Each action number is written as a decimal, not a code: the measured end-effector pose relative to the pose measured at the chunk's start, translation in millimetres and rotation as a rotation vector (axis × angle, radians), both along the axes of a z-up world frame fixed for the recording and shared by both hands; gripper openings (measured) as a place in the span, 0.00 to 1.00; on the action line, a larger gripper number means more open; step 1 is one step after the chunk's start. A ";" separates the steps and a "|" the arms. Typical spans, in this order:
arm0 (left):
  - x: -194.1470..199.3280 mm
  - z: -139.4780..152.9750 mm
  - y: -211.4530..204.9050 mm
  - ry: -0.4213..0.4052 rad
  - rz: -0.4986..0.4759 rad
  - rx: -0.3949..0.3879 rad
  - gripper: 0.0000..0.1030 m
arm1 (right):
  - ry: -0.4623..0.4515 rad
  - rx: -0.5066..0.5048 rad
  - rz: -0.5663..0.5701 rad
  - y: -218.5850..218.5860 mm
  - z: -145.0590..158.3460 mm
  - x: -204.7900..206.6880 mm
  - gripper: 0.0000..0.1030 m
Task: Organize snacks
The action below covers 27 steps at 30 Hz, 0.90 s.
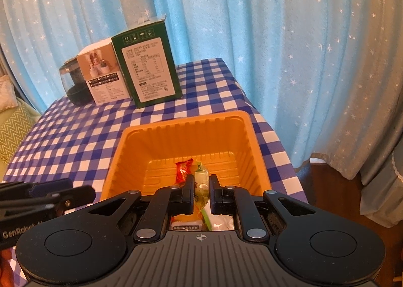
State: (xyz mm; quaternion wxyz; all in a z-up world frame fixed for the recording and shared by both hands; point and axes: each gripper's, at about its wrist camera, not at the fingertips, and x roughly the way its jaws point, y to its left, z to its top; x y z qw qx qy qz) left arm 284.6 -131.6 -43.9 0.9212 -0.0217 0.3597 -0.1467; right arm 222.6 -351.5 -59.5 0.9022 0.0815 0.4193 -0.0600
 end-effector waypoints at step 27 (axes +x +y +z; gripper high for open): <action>-54.5 3.4 27.3 -0.021 0.062 0.023 0.96 | -0.008 0.044 -0.061 -6.5 20.5 -34.8 0.69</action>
